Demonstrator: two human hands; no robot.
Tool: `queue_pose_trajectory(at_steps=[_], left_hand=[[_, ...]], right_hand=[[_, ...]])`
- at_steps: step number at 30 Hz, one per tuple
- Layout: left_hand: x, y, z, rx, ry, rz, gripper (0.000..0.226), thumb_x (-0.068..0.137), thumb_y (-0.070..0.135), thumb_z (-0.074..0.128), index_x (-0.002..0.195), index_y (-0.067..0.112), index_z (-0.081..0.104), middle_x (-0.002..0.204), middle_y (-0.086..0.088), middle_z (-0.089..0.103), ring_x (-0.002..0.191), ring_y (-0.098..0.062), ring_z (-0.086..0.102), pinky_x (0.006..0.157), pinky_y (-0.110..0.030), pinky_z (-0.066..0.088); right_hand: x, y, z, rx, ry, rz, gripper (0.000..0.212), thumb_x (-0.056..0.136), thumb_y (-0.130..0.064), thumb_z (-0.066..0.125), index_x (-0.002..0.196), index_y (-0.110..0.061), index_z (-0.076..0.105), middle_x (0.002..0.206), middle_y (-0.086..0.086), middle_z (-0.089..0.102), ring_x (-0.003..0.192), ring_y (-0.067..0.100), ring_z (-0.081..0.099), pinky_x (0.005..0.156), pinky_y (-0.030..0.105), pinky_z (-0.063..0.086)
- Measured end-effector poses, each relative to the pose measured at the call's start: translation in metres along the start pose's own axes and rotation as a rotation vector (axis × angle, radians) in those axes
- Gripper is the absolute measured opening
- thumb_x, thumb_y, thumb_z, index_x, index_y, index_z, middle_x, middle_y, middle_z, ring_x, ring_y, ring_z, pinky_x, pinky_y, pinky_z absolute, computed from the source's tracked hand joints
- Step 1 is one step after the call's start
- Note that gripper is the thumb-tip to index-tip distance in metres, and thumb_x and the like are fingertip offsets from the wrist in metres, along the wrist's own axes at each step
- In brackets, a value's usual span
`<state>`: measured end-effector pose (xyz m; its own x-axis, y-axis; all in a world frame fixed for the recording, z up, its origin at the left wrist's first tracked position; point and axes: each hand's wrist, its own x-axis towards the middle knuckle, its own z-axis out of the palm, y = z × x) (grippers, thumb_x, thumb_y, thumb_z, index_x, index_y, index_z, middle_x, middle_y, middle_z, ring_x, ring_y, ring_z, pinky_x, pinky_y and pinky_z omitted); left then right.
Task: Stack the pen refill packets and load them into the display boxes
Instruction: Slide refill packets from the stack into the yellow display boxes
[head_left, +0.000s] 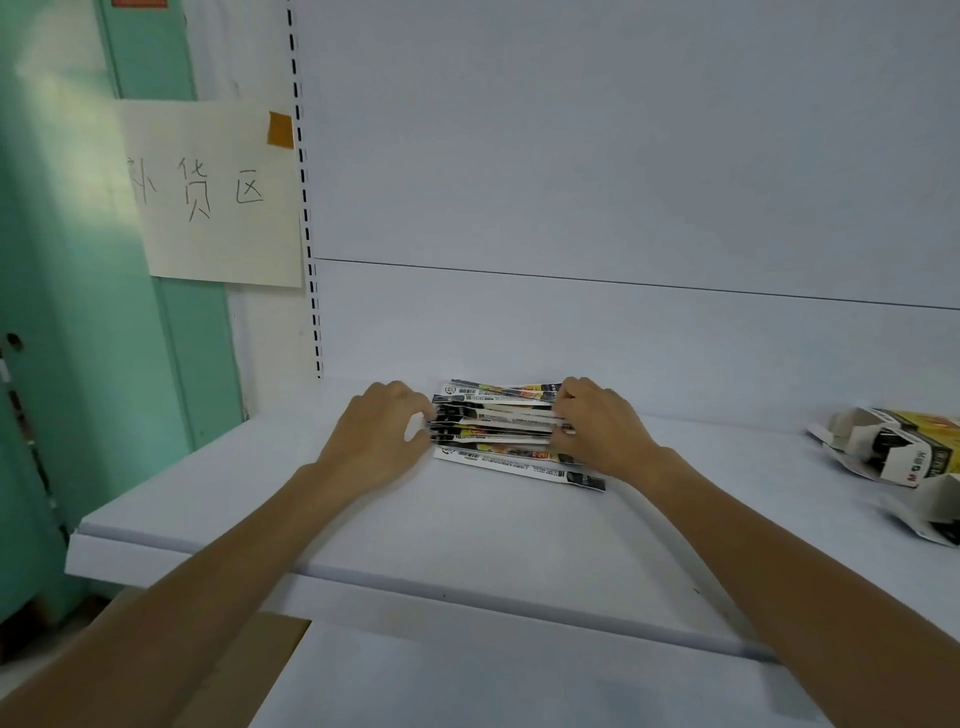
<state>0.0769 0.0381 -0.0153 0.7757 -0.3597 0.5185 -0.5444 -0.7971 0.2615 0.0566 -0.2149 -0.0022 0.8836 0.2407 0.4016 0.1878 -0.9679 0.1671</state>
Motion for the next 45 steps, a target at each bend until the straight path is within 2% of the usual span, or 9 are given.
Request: queue_pose_trajectory(at_steps=[5,13,18,28,30,32,35,39,45], left_hand=[[0.003,0.025,0.006,0.041,0.127,0.22,0.032,0.084,0.013,0.061,0.117,0.012,0.06,0.118,-0.003,0.055,0.111,-0.025,0.047,0.091,-0.031,0.033],[-0.003,0.016,0.009,0.063,0.078,0.229,0.024,0.084,0.015,0.063,0.107,0.013,0.065,0.116,-0.003,0.056,0.109,-0.025,0.048,0.087,-0.025,0.027],[-0.006,0.005,0.009,0.073,0.039,0.159,0.025,0.087,0.023,0.059,0.112,0.018,0.062,0.119,0.003,0.052,0.115,-0.018,0.042,0.091,-0.022,0.026],[0.006,0.019,0.016,0.128,0.075,0.196,0.054,0.085,0.025,0.062,0.135,0.015,0.042,0.133,-0.004,0.045,0.126,-0.024,0.037,0.101,-0.033,0.03],[0.012,0.021,0.02,0.204,0.079,0.281,0.057,0.078,0.025,0.068,0.13,0.014,0.048,0.125,-0.006,0.054,0.117,-0.026,0.049,0.096,-0.037,0.037],[0.019,0.023,0.021,0.296,0.101,0.331,0.056,0.066,0.022,0.078,0.117,0.012,0.057,0.101,-0.007,0.066,0.091,-0.026,0.064,0.086,-0.041,0.047],[0.028,0.031,0.022,0.399,0.158,0.373,0.046,0.054,0.017,0.086,0.094,0.011,0.064,0.066,0.0,0.066,0.053,-0.021,0.063,0.069,-0.038,0.053],[0.039,0.052,0.033,0.395,0.109,0.477,0.043,0.054,0.007,0.084,0.09,0.013,0.062,0.065,-0.001,0.061,0.05,-0.022,0.058,0.045,-0.025,0.037],[0.046,0.11,0.053,0.339,0.121,0.535,0.036,0.061,0.002,0.07,0.095,0.01,0.061,0.069,-0.006,0.052,0.056,-0.022,0.048,0.055,-0.027,0.028]], right_hand=[[0.002,-0.005,-0.009,0.001,0.023,0.016,0.012,0.09,-0.019,0.044,0.084,-0.01,0.051,0.087,0.003,0.053,0.077,0.02,0.047,0.063,0.027,0.033],[0.006,-0.001,0.002,0.105,-0.169,-0.005,0.025,0.088,-0.022,0.055,0.065,-0.017,0.047,0.091,-0.001,0.044,0.085,0.018,0.046,0.066,0.028,0.036],[0.011,-0.008,0.008,0.008,-0.096,-0.085,0.02,0.089,-0.017,0.048,0.098,-0.01,0.064,0.114,0.002,0.052,0.108,0.019,0.047,0.075,0.031,0.044],[0.008,-0.014,-0.003,-0.005,0.029,-0.073,0.021,0.089,-0.016,0.045,0.102,-0.005,0.058,0.11,0.004,0.053,0.09,0.023,0.053,0.064,0.027,0.031],[0.005,-0.015,-0.011,0.043,0.071,-0.076,0.021,0.09,-0.014,0.044,0.103,-0.004,0.056,0.107,0.007,0.055,0.083,0.027,0.055,0.064,0.028,0.031],[0.0,-0.013,-0.018,0.054,0.09,-0.088,0.019,0.091,-0.014,0.043,0.103,-0.004,0.054,0.104,0.008,0.057,0.075,0.027,0.052,0.063,0.029,0.031],[-0.011,-0.004,-0.024,0.042,0.088,-0.091,0.019,0.092,-0.016,0.043,0.103,-0.004,0.052,0.103,0.008,0.056,0.068,0.024,0.045,0.059,0.03,0.03],[-0.034,0.016,-0.027,0.136,0.06,-0.035,0.031,0.09,-0.024,0.048,0.118,-0.013,0.049,0.109,0.001,0.059,0.085,0.022,0.055,0.066,0.028,0.038],[-0.068,0.059,-0.032,0.181,-0.015,0.063,0.04,0.087,-0.047,0.057,0.111,-0.016,0.05,0.103,-0.004,0.059,0.087,0.02,0.055,0.064,0.025,0.032]])
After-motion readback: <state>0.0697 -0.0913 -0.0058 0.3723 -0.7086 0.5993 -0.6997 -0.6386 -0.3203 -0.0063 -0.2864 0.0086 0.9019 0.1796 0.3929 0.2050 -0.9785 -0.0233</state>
